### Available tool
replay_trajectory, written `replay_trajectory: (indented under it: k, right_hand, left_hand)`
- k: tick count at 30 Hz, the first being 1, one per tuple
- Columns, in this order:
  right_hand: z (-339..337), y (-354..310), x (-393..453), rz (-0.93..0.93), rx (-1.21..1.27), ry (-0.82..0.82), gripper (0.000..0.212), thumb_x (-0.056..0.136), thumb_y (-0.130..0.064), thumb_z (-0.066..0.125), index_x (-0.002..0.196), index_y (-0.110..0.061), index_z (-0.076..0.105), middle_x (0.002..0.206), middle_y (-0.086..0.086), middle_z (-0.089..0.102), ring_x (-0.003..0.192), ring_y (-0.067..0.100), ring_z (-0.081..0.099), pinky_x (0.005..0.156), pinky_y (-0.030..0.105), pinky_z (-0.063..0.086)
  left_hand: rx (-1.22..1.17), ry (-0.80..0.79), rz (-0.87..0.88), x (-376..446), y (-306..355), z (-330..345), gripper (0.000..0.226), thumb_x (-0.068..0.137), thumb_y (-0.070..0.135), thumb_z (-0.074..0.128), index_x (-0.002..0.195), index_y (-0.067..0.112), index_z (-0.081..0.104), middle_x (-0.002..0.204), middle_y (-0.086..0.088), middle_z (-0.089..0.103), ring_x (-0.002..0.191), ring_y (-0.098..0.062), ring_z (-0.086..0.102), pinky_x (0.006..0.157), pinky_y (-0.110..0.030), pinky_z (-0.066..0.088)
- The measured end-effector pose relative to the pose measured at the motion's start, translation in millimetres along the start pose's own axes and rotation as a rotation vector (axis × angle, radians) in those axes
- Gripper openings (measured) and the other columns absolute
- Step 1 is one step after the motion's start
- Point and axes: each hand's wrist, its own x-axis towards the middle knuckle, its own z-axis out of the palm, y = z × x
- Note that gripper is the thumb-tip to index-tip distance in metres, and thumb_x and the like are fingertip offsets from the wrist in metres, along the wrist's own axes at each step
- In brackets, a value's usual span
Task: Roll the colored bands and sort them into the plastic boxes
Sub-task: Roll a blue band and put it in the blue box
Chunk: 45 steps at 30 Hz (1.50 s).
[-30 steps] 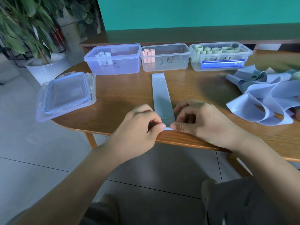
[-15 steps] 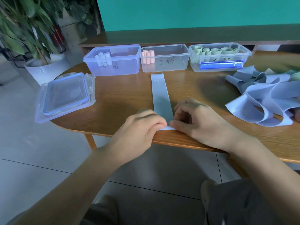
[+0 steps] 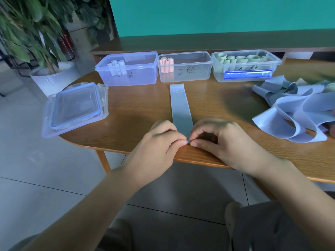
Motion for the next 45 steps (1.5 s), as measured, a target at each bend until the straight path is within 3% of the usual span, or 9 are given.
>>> replay_trajectory:
  k: [9,15,18,23,30,33,37,39,45]
  right_hand:
    - [5.5,3.4,5.7,-0.005,-0.057,0.046,0.006,0.095,-0.020,0.069,0.094,-0.018,0.075,0.098,-0.009,0.067,0.092,0.006,0.062,0.085,0.022,0.048]
    - [9.3,5.0,9.2,0.027,-0.132,0.098,0.009,0.095,-0.020,0.068,0.093,-0.015,0.075,0.100,-0.007,0.065,0.091,0.006,0.060,0.085,0.015,0.044]
    - [7.2,2.5,7.3,0.036,-0.099,0.117,0.005,0.093,-0.019,0.071,0.093,-0.016,0.075,0.103,-0.007,0.063,0.090,0.004,0.059,0.085,0.007,0.039]
    - [5.5,1.1,6.5,0.052,-0.066,0.072,0.005,0.091,-0.022,0.073,0.092,-0.019,0.075,0.105,-0.010,0.062,0.086,0.002,0.059,0.083,0.009,0.042]
    - [9.8,6.0,12.8,0.037,-0.101,0.102,0.008,0.095,-0.021,0.069,0.093,-0.016,0.075,0.099,-0.007,0.066,0.089,0.004,0.059,0.084,0.018,0.046]
    - [10.9,9.1,16.4,0.041,-0.115,0.099,0.010,0.097,-0.019,0.066,0.094,-0.015,0.075,0.100,-0.006,0.065,0.090,0.009,0.061,0.085,0.030,0.050]
    - [13.2,12.6,19.5,0.042,-0.132,0.103,0.011,0.097,-0.018,0.065,0.092,-0.013,0.074,0.100,-0.005,0.065,0.089,0.013,0.062,0.083,0.037,0.052]
    - [14.7,13.0,19.8,0.051,-0.146,0.120,0.011,0.097,-0.018,0.065,0.091,-0.012,0.073,0.100,-0.004,0.064,0.089,0.014,0.062,0.083,0.035,0.051]
    - [12.3,10.8,18.9,0.046,-0.131,0.170,0.001,0.094,-0.018,0.070,0.094,-0.018,0.072,0.098,-0.008,0.063,0.082,0.002,0.055,0.080,0.008,0.039]
  left_hand:
    - [0.010,0.033,-0.029,3.5,3.8,1.0,0.009,0.097,0.021,0.064,0.098,0.017,0.072,0.094,0.007,0.065,0.090,-0.010,0.056,0.078,-0.023,0.043]
    - [0.016,0.014,-0.087,4.4,1.1,-0.5,0.013,0.095,0.028,0.065,0.098,0.018,0.074,0.099,0.007,0.060,0.096,-0.002,0.050,0.082,-0.005,0.036]
    - [0.019,0.008,-0.100,6.4,0.7,-0.2,0.013,0.094,0.028,0.066,0.099,0.019,0.074,0.100,0.008,0.058,0.095,0.000,0.048,0.083,-0.003,0.035]
    - [0.039,0.016,-0.107,8.5,0.5,0.5,0.020,0.097,0.032,0.061,0.100,0.019,0.076,0.099,0.007,0.058,0.095,0.000,0.048,0.085,-0.001,0.032]
    - [0.132,0.032,-0.049,12.7,-1.6,0.8,0.029,0.098,0.033,0.055,0.103,0.014,0.077,0.099,0.003,0.056,0.095,-0.007,0.051,0.084,-0.014,0.038]
    - [0.128,0.017,-0.035,13.3,-2.0,0.9,0.022,0.098,0.025,0.059,0.112,0.015,0.074,0.102,0.001,0.061,0.096,-0.012,0.056,0.084,-0.019,0.045]
    - [0.114,-0.006,-0.050,15.9,-2.1,-2.8,0.012,0.097,0.027,0.063,0.102,0.020,0.071,0.096,0.005,0.064,0.088,-0.009,0.057,0.075,-0.026,0.050]
    - [0.085,-0.027,-0.083,16.9,-3.0,-2.7,0.015,0.096,0.033,0.063,0.101,0.021,0.071,0.097,0.008,0.063,0.089,-0.006,0.055,0.076,-0.023,0.048]
    - [0.073,-0.024,-0.111,19.9,-4.3,0.6,0.017,0.096,0.034,0.063,0.102,0.020,0.070,0.098,0.009,0.060,0.091,-0.004,0.050,0.077,-0.020,0.044]
